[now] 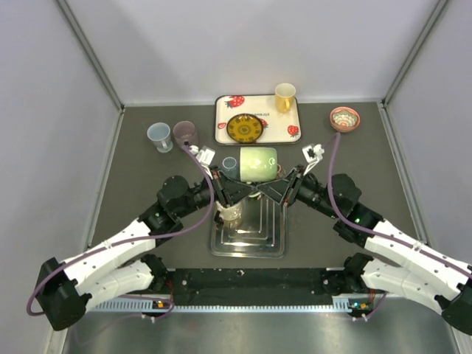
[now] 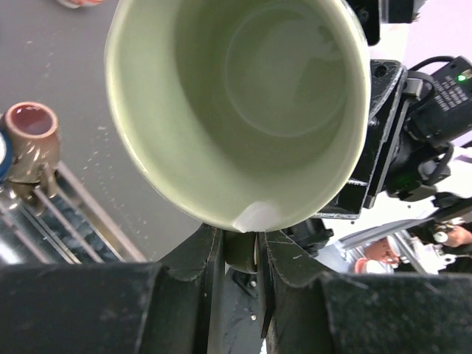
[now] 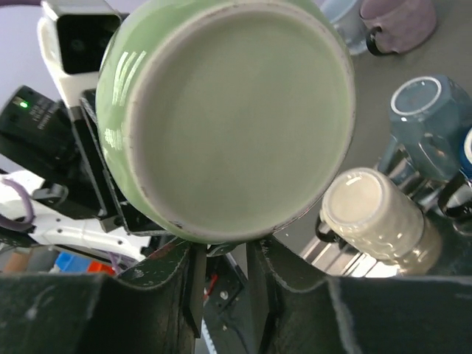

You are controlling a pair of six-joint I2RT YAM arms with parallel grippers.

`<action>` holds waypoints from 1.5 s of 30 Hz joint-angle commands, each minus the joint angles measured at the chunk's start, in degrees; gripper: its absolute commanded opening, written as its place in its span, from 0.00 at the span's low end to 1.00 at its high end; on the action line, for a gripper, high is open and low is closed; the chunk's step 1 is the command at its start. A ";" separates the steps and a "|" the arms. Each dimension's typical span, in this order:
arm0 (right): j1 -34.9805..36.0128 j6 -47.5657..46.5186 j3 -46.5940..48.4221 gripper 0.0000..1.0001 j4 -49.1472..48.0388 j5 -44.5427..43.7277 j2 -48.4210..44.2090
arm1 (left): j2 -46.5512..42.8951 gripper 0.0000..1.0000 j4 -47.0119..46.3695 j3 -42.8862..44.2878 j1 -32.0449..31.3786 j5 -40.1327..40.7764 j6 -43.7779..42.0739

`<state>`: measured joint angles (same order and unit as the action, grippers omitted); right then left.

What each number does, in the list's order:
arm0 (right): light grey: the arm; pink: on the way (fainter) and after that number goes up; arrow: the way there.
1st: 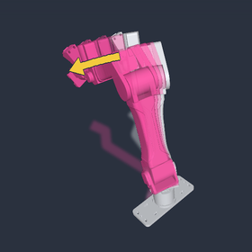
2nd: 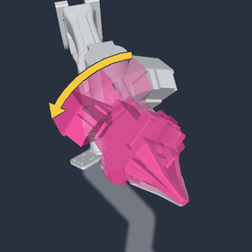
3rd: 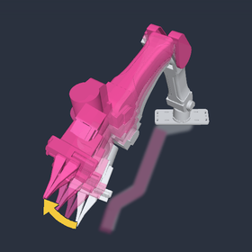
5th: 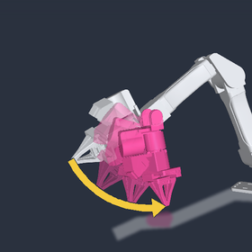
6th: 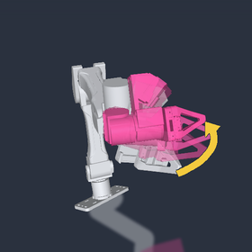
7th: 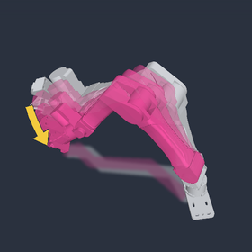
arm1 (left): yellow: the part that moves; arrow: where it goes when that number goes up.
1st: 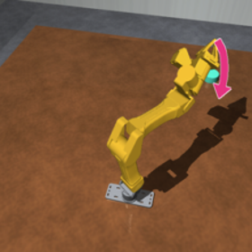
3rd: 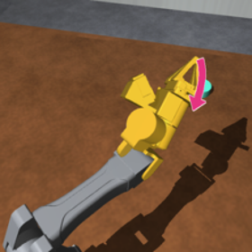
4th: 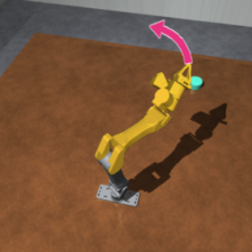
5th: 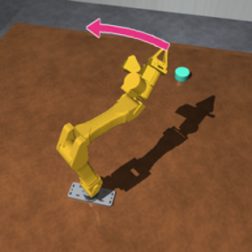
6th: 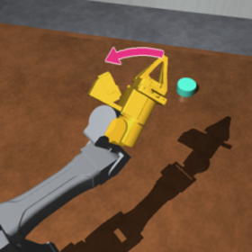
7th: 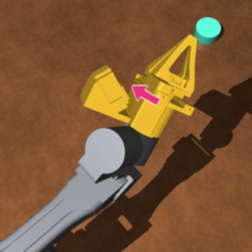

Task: Turn the mug right side up

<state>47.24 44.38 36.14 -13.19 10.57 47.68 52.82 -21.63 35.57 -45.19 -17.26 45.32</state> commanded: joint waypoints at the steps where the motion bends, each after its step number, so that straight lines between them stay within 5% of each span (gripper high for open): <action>1: 1.01 -5.62 2.79 0.26 3.87 1.30 0.31 | -3.60 0.00 0.88 2.31 -0.43 5.03 -5.06; 23: 0.83 -6.94 4.55 0.41 6.68 3.85 0.66 | -11.59 0.00 -0.70 -1.56 -0.51 11.00 -8.83; 31: 0.92 -9.05 3.41 0.42 15.38 1.74 -5.14 | -13.62 0.00 16.49 5.64 -0.43 26.53 -18.86; 38: 0.92 -10.89 5.52 0.41 26.54 -2.91 -7.78 | -5.37 0.00 37.93 19.86 1.94 44.47 -28.26; 41: 0.92 -12.03 7.10 0.41 31.28 -6.17 -7.52 | 0.69 0.00 48.56 26.45 8.34 44.17 -25.82; 45: 0.92 -13.79 7.98 0.42 33.67 -8.19 -7.43 | 4.39 0.00 52.12 28.59 27.37 34.69 -23.35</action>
<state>47.59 33.45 40.58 16.23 6.20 40.58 55.44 25.06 59.81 -32.25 20.32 20.88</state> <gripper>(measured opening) 0.417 0.220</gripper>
